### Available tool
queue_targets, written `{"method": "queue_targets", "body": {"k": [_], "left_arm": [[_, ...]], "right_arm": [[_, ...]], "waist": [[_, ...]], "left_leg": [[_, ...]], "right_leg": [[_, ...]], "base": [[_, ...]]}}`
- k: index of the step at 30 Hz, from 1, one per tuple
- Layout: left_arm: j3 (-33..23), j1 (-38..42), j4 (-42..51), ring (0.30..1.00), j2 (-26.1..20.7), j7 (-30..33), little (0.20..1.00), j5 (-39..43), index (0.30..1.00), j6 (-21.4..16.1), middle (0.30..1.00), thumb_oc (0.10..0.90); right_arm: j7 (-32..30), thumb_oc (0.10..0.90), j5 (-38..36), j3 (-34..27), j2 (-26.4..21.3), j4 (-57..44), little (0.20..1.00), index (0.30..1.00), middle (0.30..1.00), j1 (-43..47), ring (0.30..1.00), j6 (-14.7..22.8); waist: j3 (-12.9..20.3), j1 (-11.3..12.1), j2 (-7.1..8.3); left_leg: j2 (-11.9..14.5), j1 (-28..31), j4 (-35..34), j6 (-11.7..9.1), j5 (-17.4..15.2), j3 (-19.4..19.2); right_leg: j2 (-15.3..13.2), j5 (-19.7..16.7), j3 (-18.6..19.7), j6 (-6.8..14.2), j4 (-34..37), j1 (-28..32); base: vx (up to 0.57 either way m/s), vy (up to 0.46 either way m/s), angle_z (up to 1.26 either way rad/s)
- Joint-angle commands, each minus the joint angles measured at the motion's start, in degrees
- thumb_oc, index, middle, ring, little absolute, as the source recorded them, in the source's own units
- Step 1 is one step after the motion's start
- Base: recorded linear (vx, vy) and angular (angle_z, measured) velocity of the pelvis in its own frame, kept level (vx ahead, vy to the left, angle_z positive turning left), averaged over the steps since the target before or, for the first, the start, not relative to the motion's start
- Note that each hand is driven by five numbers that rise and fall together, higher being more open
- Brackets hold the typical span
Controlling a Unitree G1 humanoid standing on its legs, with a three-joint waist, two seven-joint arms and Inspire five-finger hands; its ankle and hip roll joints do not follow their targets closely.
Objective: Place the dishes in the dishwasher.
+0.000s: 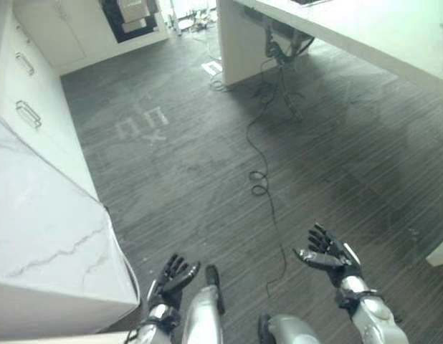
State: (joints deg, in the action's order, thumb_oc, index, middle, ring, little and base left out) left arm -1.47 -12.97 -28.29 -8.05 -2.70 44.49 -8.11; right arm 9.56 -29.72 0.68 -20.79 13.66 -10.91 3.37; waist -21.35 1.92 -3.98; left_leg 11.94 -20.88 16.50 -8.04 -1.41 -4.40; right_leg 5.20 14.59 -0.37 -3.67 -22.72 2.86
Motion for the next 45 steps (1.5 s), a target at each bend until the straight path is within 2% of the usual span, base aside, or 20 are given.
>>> {"method": "queue_targets", "body": {"k": [1, 3, 5, 7, 8, 10, 13, 15, 17, 20, 25, 28, 30, 31, 33, 36, 37, 39, 42, 45], "left_arm": [[-0.5, 2.6, 5.7, 0.9, -4.4, -1.5, 0.9, -0.3, 0.9, -7.0, 0.9, 0.8], [-0.3, 3.9, 6.4, 0.9, -5.6, -1.8, 0.9, -0.7, 0.9, -5.6, 0.9, 0.8], [0.2, 4.9, 7.3, 0.9, -6.1, -2.1, 0.9, -1.5, 0.9, -4.8, 0.9, 0.8], [0.5, 5.6, 8.2, 0.9, -6.5, -2.6, 0.9, -2.2, 0.9, -3.8, 0.9, 0.8], [0.7, 6.0, 8.1, 0.9, -6.9, -3.4, 0.9, -3.1, 0.9, -3.8, 0.9, 0.8], [1.4, 6.2, 9.9, 0.9, -7.2, -2.1, 0.9, -5.6, 0.9, -3.8, 0.9, 0.8], [2.1, 6.6, 10.8, 0.9, -7.8, -1.7, 0.9, -4.8, 0.9, -3.2, 0.9, 0.8], [1.9, 7.1, 11.2, 0.9, -7.8, -2.5, 0.9, -5.7, 0.9, -2.6, 0.9, 0.8], [1.7, 6.7, 12.1, 0.9, -8.2, -3.6, 0.9, -7.2, 0.9, -1.9, 0.9, 0.8], [2.5, 5.9, 11.9, 0.9, -9.2, -4.2, 0.9, -9.2, 0.9, -3.1, 0.9, 0.8], [3.4, 5.1, 15.2, 0.9, -8.7, -6.2, 0.9, -6.2, 0.9, -3.4, 0.9, 0.8], [3.6, 4.0, 18.1, 0.9, -8.2, -6.1, 0.9, -6.1, 0.9, -3.9, 0.9, 0.8], [3.8, 3.3, 19.0, 0.9, -7.6, -5.9, 0.9, -5.8, 0.9, -5.0, 0.9, 0.8], [4.2, 2.7, 19.4, 0.9, -7.1, -5.8, 0.9, -6.1, 0.9, -5.7, 0.9, 0.8], [4.4, 2.3, 20.3, 0.9, -7.3, -6.6, 0.9, -7.2, 0.9, -5.9, 0.9, 0.8], [4.1, 2.5, 20.7, 0.9, -7.6, -6.5, 0.9, -7.4, 0.9, -6.1, 0.9, 0.8], [3.7, 1.6, 21.4, 0.9, -8.1, -5.6, 0.9, -7.3, 0.9, -6.7, 0.9, 0.8], [3.7, 0.8, 21.8, 0.9, -8.2, -5.1, 0.9, -7.4, 0.9, -7.1, 0.9, 0.8], [3.7, -0.6, 22.4, 0.9, -7.6, -5.6, 0.9, -8.1, 0.9, -8.6, 0.9, 0.8], [4.2, 2.3, 23.1, 0.9, -9.2, -5.7, 0.9, -8.7, 0.9, -7.9, 0.9, 0.8]], "right_arm": [[2.5, 0.8, -1.7, -1.9, -0.3, -6.1, 0.9, 0.9, 0.9, 2.4, 0.9, 6.9], [2.2, 0.8, -3.2, -2.0, 1.4, -7.5, 0.9, 0.9, 0.9, 2.0, 0.9, 6.6], [0.6, 0.8, -3.2, -1.9, 2.6, -7.7, 0.9, 0.9, 0.9, 2.4, 0.9, 6.9], [-0.8, 0.8, -3.4, -2.0, 3.8, -8.4, 0.9, 0.9, 0.9, 3.0, 0.9, 6.8], [-1.2, 0.8, -3.2, -2.3, 4.6, -9.0, 0.9, 0.9, 0.9, 3.1, 0.9, 6.9], [-1.3, 0.8, -2.7, -1.4, 6.0, -9.5, 0.9, 0.9, 0.9, 3.7, 0.9, 7.0], [-1.8, 0.8, -3.9, 0.1, 5.7, -8.5, 0.9, 0.9, 0.9, 4.5, 0.9, 8.2], [-1.2, 0.8, -4.3, -0.5, 5.0, -9.3, 0.9, 0.9, 0.9, 3.7, 0.9, 8.2], [0.5, 0.8, -6.2, -2.1, 4.1, -9.6, 0.9, 0.9, 0.9, 1.2, 0.9, 9.1], [2.3, 0.8, -7.4, -3.3, 3.6, -9.5, 0.9, 0.9, 0.9, -0.7, 0.9, 11.1], [-2.2, 0.8, -7.0, -2.6, 2.4, -11.7, 0.9, 0.9, 0.9, 1.0, 0.9, 10.7], [-1.6, 0.8, -6.8, -3.8, 1.4, -13.2, 0.9, 0.9, 0.9, 0.6, 0.9, 10.5], [-0.5, 0.8, -6.7, -4.7, 0.7, -14.2, 0.9, 0.9, 0.9, 0.7, 0.9, 10.2], [0.3, 0.8, -6.7, -5.3, -0.2, -15.3, 0.9, 0.9, 0.9, 0.4, 0.9, 9.9], [0.8, 0.8, -7.3, -5.9, -0.9, -15.9, 0.9, 0.9, 0.9, 0.0, 0.9, 10.4], [-0.2, 0.8, -7.3, -5.4, -1.3, -16.4, 0.9, 0.9, 0.9, 1.2, 0.9, 10.6], [0.2, 0.8, -6.5, -5.1, -1.1, -17.7, 0.9, 0.9, 0.9, 1.8, 0.9, 9.9], [0.2, 0.8, -5.7, -4.9, -1.4, -19.3, 0.9, 0.9, 0.9, 1.9, 0.9, 9.3], [-0.1, 0.8, -4.8, -4.4, -1.7, -20.8, 0.9, 0.9, 0.9, 2.0, 0.9, 9.7], [-1.4, 0.8, -4.7, -3.9, -2.6, -21.2, 0.9, 0.9, 0.9, 4.6, 0.9, 9.5]], "waist": [[7.7, -0.1, 1.84], [10.6, 0.9, 2.7], [12.2, 1.1, 4.33], [13.2, 0.7, 5.14], [13.6, 0.9, 4.57], [12.4, -0.2, 2.64], [11.0, -1.1, 3.52], [10.0, -2.7, 4.31], [8.5, -5.0, 7.03], [8.1, -7.4, 7.36], [11.1, -8.0, 7.76], [12.7, -8.1, 6.9], [13.3, -7.8, 7.45], [12.6, -7.1, 8.87], [11.2, -5.8, 10.27], [10.2, -4.3, 9.68], [9.8, -3.8, 7.72], [9.6, -2.9, 5.09], [9.5, -1.0, 4.2], [10.0, -0.3, 3.86]], "left_leg": [[0.8, 1.4, 0.7, 0.9, 3.1, -6.2], [-1.0, 2.8, 0.7, 3.3, 1.4, -7.8], [-3.5, 3.4, 0.7, 5.1, 0.1, -7.5], [-5.9, 4.7, 0.7, 6.9, -1.4, -6.3], [-6.8, 5.6, 0.7, 7.8, -2.1, -5.1], [-7.7, 9.7, 0.7, 8.8, -4.3, -4.0], [-10.6, 12.1, 0.7, 9.2, -4.8, -2.8], [-12.6, 14.5, 0.7, 8.7, -5.4, -0.1], [-16.0, 18.3, 0.7, 8.7, -8.5, 2.3], [-17.1, 22.6, 0.7, 9.1, -11.8, 4.5], [-16.8, 30.7, 0.7, 9.2, -18.3, 3.1], [-14.8, 34.1, 0.7, 6.4, -10.9, 1.7], [-13.4, 36.0, 5.0, 3.4, -0.5, 0.4], [-13.1, 27.9, 20.7, 2.2, 3.5, 0.5], [-11.5, 14.5, 32.1, 3.1, 4.1, -0.2], [-11.2, 13.3, 17.4, 4.9, 2.6, -3.3], [-9.2, 13.5, 0.7, 4.6, 2.0, -5.6], [-6.9, 6.4, 0.7, 3.4, -1.3, -1.7], [-8.0, 0.5, 0.7, 2.5, -0.7, 3.9], [-6.2, 2.1, 0.7, 3.2, -0.1, 2.1]], "right_leg": [[-4.4, 3.5, -0.9, 7.0, 5.5, 8.2], [-7.3, 5.2, -1.3, 9.6, 5.5, 12.1], [-10.1, 1.4, -2.9, 11.9, 5.5, 13.9], [-12.2, -10.2, -5.1, 15.0, 5.5, 15.0], [-14.4, -18.2, -6.9, 16.3, -1.6, 13.3], [-15.1, -24.1, -6.8, 15.7, -20.2, -0.5], [-9.9, -16.9, -10.4, 13.2, -9.9, -4.8], [-8.0, -19.1, -13.0, 12.6, 2.1, -7.6], [-11.1, -18.8, -11.2, 12.9, 5.5, -15.1], [-12.6, -17.2, -8.2, 14.0, 5.5, -23.8], [-12.6, -17.7, -10.3, 11.0, 5.5, -19.1], [-11.3, -15.9, -10.6, 9.1, 5.5, -17.3], [-10.8, -13.8, -9.7, 7.1, 5.5, -15.3], [-10.5, -12.4, -7.8, 5.6, 5.5, -12.7], [-10.1, -11.0, -5.1, 4.5, 5.5, -9.5], [-7.7, -8.4, -2.6, 5.0, 5.5, -6.6], [-4.9, -6.4, -0.3, 6.1, 5.5, -5.2], [-1.9, -4.9, 1.6, 6.8, 5.5, -3.8], [0.3, -2.0, 5.3, 6.3, 5.5, -0.2], [-3.3, 0.6, 3.8, 8.1, 5.5, 3.4]], "base": [[0.49, 0.296, -0.66], [0.51, 0.294, -0.02], [0.31, 0.163, 0.23], [0.31, 0.182, 0.45], [0.35, 0.26, 0.64], [0.33, 0.256, 0.44], [0.34, 0.003, 0.21], [0.44, -0.125, 0.65], [0.64, -0.23, 1.48], [0.59, -0.226, 1.23], [0.58, -0.211, 0.26], [0.4, -0.153, -0.51], [0.45, -0.265, -0.58], [0.43, -0.333, -0.74], [0.28, -0.248, -0.59], [0.34, -0.025, -0.99], [0.56, 0.174, -0.91], [0.48, 0.193, -0.77], [0.43, 0.143, -0.81], [0.49, 0.223, -0.98]]}}
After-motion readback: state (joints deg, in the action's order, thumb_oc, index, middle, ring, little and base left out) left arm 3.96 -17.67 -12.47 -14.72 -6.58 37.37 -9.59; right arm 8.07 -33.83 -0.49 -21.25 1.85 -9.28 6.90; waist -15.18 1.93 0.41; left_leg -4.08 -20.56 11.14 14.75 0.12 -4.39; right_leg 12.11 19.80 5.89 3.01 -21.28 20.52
